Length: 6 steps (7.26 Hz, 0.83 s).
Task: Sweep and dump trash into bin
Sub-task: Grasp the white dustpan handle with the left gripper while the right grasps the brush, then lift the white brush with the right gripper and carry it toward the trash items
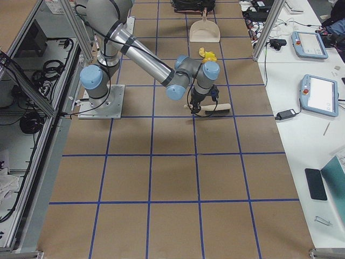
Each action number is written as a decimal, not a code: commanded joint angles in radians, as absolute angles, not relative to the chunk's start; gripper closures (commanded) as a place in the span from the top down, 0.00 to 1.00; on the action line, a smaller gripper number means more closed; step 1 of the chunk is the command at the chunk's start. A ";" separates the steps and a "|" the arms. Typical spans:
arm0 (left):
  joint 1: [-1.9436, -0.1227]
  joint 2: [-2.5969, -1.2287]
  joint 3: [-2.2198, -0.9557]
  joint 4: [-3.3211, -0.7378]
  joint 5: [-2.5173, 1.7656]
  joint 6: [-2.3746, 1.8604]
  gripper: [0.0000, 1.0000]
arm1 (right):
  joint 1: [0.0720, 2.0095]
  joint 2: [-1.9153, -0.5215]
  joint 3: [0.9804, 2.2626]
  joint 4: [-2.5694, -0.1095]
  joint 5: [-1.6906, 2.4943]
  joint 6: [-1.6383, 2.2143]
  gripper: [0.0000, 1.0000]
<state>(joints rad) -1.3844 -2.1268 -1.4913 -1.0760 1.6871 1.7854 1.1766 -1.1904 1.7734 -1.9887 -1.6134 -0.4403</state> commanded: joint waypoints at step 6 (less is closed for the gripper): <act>-1.410 -2.131 -1.485 -1.077 1.700 1.727 0.00 | 1.184 -1.204 1.766 -1.985 -1.611 -0.440 0.00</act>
